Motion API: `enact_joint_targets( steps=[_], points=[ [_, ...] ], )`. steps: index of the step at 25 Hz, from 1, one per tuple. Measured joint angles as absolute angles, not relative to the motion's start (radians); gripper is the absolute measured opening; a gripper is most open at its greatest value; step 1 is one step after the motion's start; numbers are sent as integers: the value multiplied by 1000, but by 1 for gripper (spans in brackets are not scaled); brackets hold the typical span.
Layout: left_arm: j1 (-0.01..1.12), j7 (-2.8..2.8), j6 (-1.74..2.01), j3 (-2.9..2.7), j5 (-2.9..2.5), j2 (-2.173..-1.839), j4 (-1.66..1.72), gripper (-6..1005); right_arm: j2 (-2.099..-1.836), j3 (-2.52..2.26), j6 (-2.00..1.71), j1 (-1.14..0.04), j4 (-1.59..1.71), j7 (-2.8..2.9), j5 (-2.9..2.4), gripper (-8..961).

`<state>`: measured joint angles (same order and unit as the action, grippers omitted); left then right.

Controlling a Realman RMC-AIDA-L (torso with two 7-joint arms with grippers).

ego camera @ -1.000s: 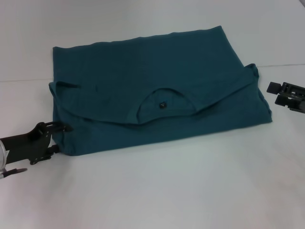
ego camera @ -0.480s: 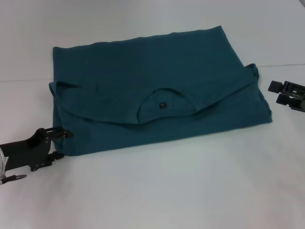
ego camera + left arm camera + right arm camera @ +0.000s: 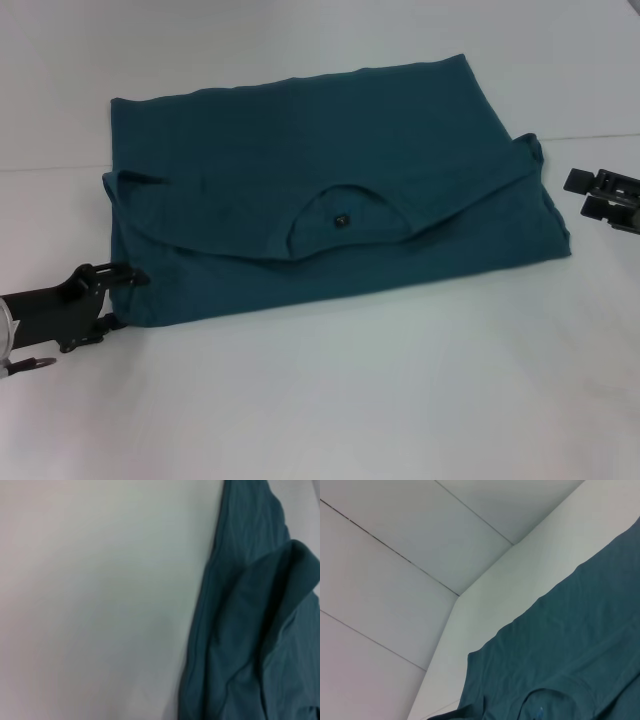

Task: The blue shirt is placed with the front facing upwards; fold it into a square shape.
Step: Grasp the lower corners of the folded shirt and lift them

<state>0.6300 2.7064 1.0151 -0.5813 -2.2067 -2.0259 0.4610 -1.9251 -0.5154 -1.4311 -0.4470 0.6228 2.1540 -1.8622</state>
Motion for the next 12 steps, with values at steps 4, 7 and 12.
enact_joint_targets(
  steps=[4,7,12],
  points=[
    [635,2712,1013,-589,-2217,-2026,461,729,-1925,-514,-1431,-446,623,2154,-1862,812],
    [637,2712,1018,-592,-2217,-2027,460,729,-1925,-509,-1431,-445,623,2154,-1862,809],
    [642,2713,1032,-594,-2214,-2027,474,678,-1925,-503,-1431,-443,623,2154,-1862,804]
  ],
)
